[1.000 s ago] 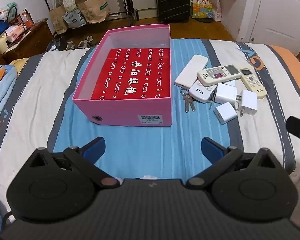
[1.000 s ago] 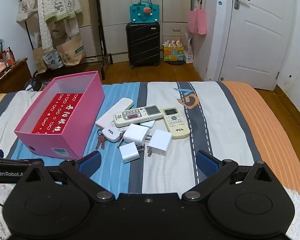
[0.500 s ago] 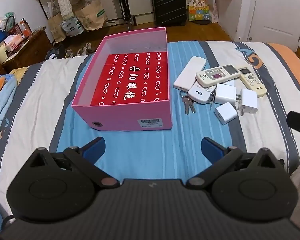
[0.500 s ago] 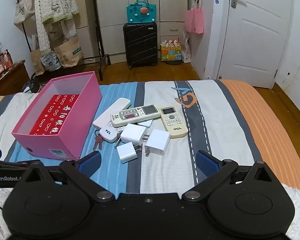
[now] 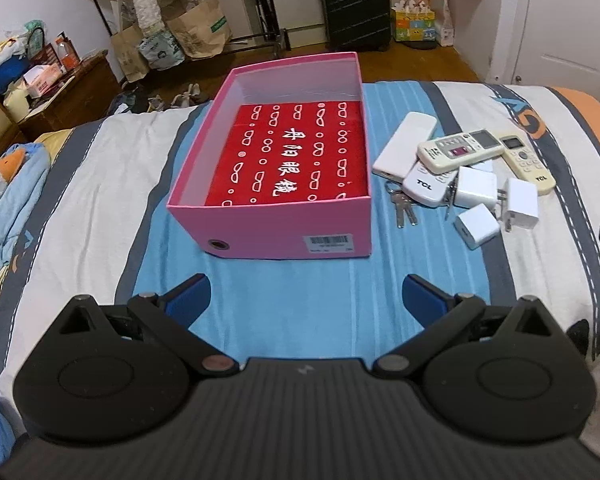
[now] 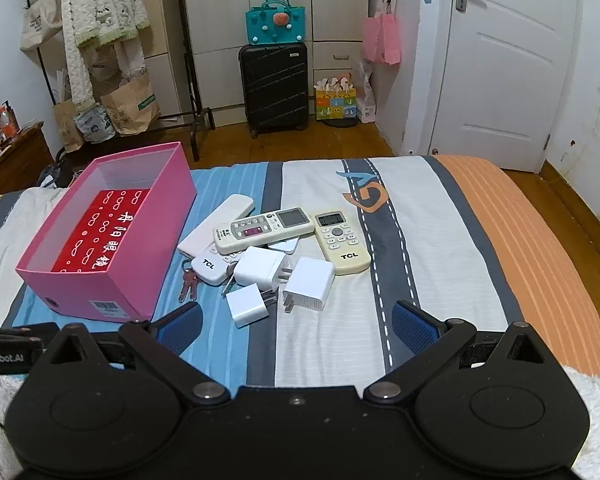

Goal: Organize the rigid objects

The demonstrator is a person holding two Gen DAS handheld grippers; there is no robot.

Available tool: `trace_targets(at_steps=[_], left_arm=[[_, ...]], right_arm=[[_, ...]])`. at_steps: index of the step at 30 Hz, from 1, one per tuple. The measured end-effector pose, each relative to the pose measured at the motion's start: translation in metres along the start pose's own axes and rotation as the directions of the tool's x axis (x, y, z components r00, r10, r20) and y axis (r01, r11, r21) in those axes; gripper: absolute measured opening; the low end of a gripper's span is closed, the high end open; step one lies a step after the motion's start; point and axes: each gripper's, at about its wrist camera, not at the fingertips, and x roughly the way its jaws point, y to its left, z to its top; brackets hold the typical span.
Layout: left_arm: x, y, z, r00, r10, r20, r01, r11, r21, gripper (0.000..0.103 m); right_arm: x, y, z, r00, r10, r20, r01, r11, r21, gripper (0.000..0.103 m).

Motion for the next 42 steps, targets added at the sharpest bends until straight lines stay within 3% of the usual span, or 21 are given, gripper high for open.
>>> trace_targets(at_steps=[13, 22, 42], left_arm=[[0.009, 0.003, 0.001, 1.000, 0.014, -0.015, -0.014, 1.000, -0.006, 0.103], [0.003, 0.006, 0.001, 0.999, -0.044, 0.027, 0.045, 0.997, -0.057, 0.103], [0.007, 0.005, -0.001, 0.999, -0.053, 0.001, 0.053, 0.997, -0.059, 0.103]], right_arm=[[0.001, -0.004, 0.002, 1.000, -0.007, 0.003, 0.007, 1.000, 0.009, 0.102], [0.004, -0.007, 0.001, 1.000, -0.010, -0.005, 0.010, 1.000, 0.017, 0.102], [0.014, -0.012, -0.002, 0.999, -0.023, -0.024, 0.024, 1.000, 0.019, 0.102]])
